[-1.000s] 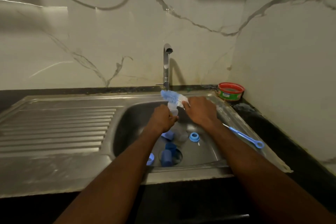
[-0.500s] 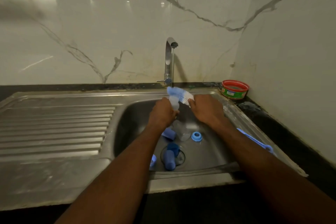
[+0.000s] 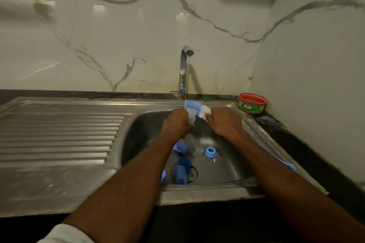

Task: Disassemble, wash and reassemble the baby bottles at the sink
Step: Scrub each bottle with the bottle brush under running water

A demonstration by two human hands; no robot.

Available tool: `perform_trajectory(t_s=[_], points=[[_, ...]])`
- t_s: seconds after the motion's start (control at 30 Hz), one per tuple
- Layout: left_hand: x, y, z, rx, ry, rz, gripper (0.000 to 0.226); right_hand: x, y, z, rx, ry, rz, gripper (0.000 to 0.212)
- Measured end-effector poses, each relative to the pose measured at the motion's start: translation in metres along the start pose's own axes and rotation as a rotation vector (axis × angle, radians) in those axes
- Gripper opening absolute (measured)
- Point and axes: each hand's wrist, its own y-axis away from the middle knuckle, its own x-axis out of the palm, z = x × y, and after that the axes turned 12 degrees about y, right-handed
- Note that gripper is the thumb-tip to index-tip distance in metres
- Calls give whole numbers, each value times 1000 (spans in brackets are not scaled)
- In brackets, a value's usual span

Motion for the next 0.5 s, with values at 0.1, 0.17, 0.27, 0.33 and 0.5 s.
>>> perform_trajectory(t_s=[0.1, 0.17, 0.27, 0.33, 0.5], points=[[-1, -3, 1, -3, -25, 10, 58, 1, -1, 2, -8, 8, -7, 45], [0, -4, 1, -15, -31, 10, 59, 1, -2, 4, -3, 18, -5, 44], [1, -5, 1, -18, -40, 17, 58, 0, -1, 4, 6, 14, -10, 42], [1, -5, -1, -21, -44, 29, 56, -1, 4, 4, 23, 10, -27, 40], [3, -5, -7, -15, -55, 44, 50, 0, 17, 16, 101, 65, -131, 28]])
